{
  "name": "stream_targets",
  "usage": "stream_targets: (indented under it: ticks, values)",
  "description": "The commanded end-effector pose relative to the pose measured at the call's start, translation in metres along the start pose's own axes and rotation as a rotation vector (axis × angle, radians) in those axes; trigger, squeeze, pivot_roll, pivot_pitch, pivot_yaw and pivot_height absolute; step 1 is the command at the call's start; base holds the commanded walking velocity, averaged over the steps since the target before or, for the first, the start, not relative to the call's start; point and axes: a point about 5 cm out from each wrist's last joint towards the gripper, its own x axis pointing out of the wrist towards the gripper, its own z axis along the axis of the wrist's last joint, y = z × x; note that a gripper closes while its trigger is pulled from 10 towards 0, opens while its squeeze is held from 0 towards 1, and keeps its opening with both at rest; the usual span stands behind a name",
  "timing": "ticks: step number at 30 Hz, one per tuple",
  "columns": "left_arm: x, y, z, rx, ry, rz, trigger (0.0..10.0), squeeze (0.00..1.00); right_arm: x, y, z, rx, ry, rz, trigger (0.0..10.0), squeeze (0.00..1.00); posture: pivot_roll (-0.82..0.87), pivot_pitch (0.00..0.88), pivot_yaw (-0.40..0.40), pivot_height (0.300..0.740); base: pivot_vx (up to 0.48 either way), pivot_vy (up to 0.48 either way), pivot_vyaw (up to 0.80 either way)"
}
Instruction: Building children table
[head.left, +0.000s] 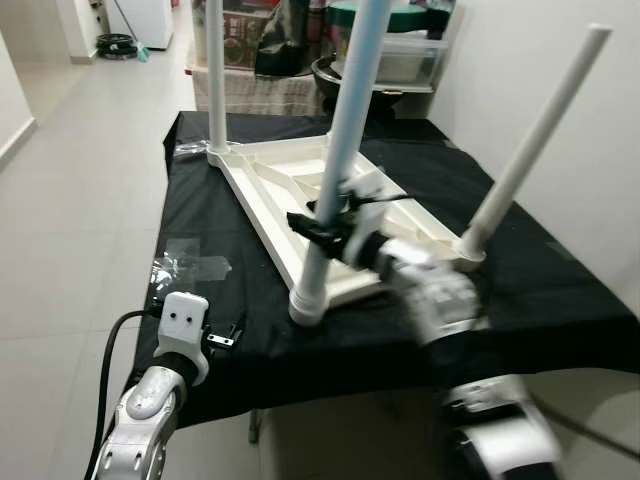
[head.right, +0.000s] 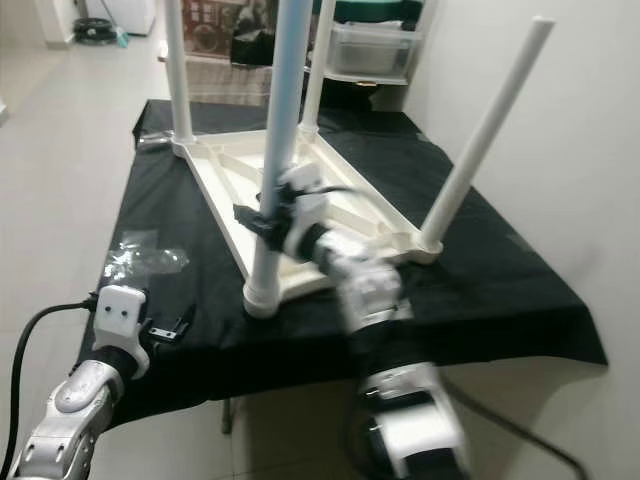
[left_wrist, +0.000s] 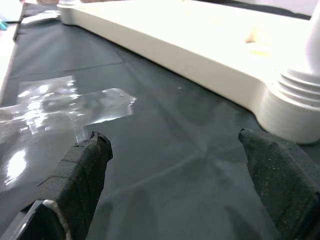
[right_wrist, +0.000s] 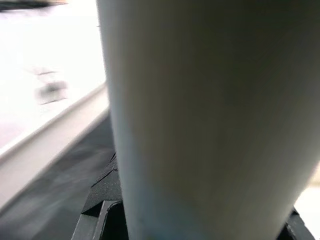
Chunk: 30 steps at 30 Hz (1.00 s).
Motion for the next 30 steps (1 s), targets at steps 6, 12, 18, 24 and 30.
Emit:
stream_targets:
  ticks: [6, 12, 18, 24, 30]
  values:
    - [-0.002, 0.000, -0.003, 0.007, 0.007, -0.008, 10.0, 0.00, -0.035, -0.033, -0.052, -0.060, 0.207, -0.319, 10.0, 0.00, 0.03, 0.000, -0.131, 0.740, 0.000, 0.000, 0.00]
    - [0.001, -0.001, -0.001, 0.006, 0.004, -0.013, 10.0, 0.00, -0.022, -0.044, -0.016, 0.098, 0.043, -0.242, 10.0, 0.00, 0.02, 0.000, -0.131, 0.740, 0.000, 0.000, 0.00]
    - [0.001, -0.001, -0.002, 0.006, 0.004, -0.017, 10.0, 0.00, -0.023, -0.026, 0.036, 0.243, -0.176, 0.267, 10.0, 0.90, 0.02, 0.000, -0.128, 0.740, 0.000, 0.000, 0.00]
    - [0.002, 0.000, -0.001, 0.010, -0.001, -0.015, 10.0, 0.00, -0.021, -0.025, 0.069, 0.098, -0.253, 0.491, 10.0, 0.00, 0.04, 0.000, -0.138, 0.740, 0.000, 0.000, 0.00]
    - [0.002, 0.000, -0.001, 0.011, -0.002, -0.015, 10.0, 0.00, -0.018, -0.015, 0.069, -0.025, -0.229, 0.619, 10.0, 0.00, 0.04, 0.000, -0.138, 0.740, 0.000, 0.000, 0.00]
